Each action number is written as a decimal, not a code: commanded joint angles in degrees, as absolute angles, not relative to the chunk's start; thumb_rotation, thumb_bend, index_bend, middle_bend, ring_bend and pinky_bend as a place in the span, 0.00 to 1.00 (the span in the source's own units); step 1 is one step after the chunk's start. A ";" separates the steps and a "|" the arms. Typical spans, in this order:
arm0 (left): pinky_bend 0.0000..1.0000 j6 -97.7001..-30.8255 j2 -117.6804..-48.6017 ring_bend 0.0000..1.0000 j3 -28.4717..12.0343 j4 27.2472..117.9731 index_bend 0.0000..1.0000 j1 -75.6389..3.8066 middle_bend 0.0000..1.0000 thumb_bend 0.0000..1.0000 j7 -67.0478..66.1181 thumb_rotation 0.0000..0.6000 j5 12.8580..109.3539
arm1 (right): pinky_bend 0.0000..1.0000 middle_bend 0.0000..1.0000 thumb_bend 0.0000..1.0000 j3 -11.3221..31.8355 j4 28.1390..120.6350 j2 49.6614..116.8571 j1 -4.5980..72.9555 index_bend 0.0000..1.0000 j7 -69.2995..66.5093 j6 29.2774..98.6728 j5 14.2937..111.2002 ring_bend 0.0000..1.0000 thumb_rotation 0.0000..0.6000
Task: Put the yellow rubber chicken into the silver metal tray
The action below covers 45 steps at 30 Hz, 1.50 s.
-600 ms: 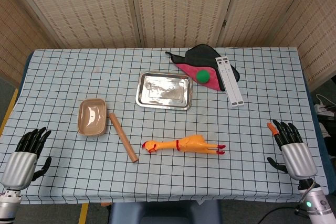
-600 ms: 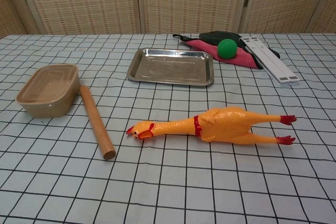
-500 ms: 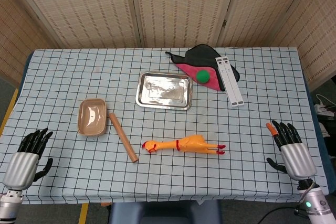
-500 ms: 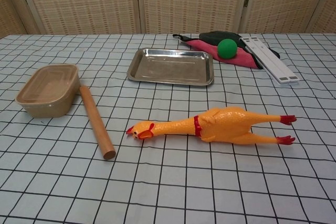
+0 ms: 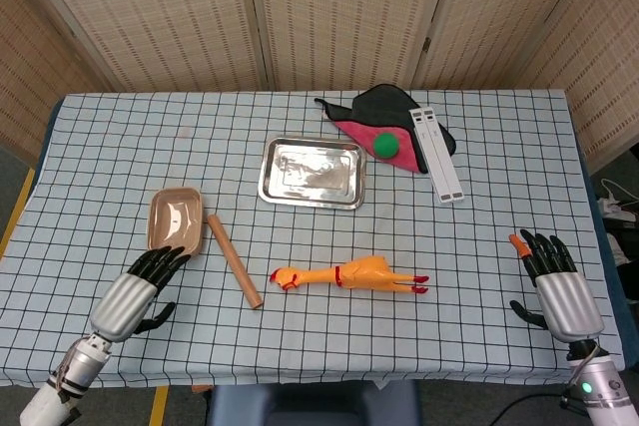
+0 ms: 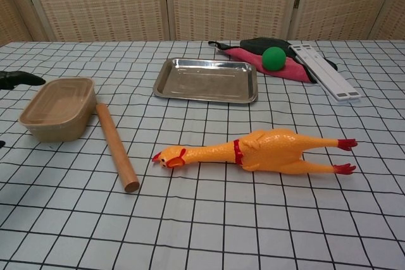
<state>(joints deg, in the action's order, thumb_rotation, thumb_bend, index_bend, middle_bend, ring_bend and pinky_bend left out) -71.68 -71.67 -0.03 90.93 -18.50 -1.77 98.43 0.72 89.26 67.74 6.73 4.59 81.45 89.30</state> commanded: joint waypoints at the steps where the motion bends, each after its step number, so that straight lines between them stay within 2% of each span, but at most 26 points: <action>1: 0.12 -64.27 -73.75 0.00 -2.78 94.60 0.09 -24.08 0.00 0.40 -5.35 1.00 94.86 | 0.00 0.00 0.13 0.83 89.29 67.68 6.66 0.00 4.70 81.51 89.05 0.00 1.00; 11: 0.12 -52.93 -80.64 0.00 -5.09 96.69 0.09 -31.92 0.00 0.39 -13.03 1.00 87.40 | 0.00 0.00 0.14 1.37 89.01 67.89 7.02 0.00 5.27 79.96 86.96 0.00 1.00; 17: 0.12 -49.48 -86.55 0.00 -6.99 94.58 0.10 -35.89 0.00 0.38 -20.37 1.00 82.36 | 0.00 0.00 0.13 1.30 89.17 67.69 7.26 0.00 5.09 79.07 86.46 0.00 1.00; 24: 0.12 -49.73 -95.31 0.00 -9.95 87.10 0.13 -39.63 0.00 0.37 -24.26 1.00 77.44 | 0.00 0.00 0.13 1.34 89.32 67.39 7.43 0.00 4.78 78.54 86.04 0.00 1.00; 30: 0.10 -49.65 -100.04 0.00 -10.75 81.76 0.15 -42.02 0.00 0.37 -27.76 1.00 73.89 | 0.00 0.00 0.13 1.52 89.00 66.65 7.43 0.00 2.76 78.92 86.28 0.00 1.00; 45: 0.11 -47.41 -102.14 0.00 -10.99 83.00 0.15 -46.64 0.00 0.37 -33.63 1.00 64.88 | 0.00 0.00 0.14 2.01 88.59 66.21 7.45 0.00 1.27 78.86 85.44 0.00 1.00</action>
